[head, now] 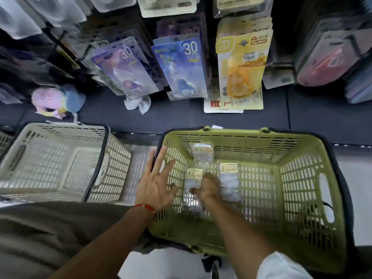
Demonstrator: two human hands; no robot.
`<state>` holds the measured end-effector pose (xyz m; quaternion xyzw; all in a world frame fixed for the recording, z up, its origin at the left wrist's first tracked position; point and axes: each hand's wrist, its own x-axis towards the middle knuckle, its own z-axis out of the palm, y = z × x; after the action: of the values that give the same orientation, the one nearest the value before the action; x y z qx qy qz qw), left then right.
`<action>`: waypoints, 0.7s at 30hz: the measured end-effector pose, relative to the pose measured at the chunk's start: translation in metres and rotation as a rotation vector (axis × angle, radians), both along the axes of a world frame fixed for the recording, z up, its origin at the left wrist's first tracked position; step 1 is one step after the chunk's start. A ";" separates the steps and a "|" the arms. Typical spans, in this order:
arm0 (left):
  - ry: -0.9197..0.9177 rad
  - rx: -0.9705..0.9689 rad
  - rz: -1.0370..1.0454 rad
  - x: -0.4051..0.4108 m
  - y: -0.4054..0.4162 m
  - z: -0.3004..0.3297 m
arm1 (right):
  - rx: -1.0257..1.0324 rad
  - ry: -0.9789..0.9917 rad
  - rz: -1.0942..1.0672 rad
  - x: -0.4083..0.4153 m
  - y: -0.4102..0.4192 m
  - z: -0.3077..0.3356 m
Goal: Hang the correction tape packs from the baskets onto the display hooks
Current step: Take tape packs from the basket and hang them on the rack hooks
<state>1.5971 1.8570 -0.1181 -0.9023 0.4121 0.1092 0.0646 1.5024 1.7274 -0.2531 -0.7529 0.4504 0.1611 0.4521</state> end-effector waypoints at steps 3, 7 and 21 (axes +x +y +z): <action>-0.050 0.049 0.008 -0.006 0.000 0.006 | 0.143 -0.063 -0.051 -0.006 0.001 -0.001; -0.060 0.012 -0.264 -0.015 -0.020 0.010 | 0.401 -0.269 0.033 -0.016 -0.037 0.026; 0.325 -0.111 0.328 -0.010 -0.023 0.055 | -0.098 -0.642 0.102 -0.006 -0.080 0.105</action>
<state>1.5871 1.8337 -0.0628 -0.9299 0.2704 0.2392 -0.0707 1.4967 1.6471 -0.1484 -0.8077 0.2536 -0.0839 0.5256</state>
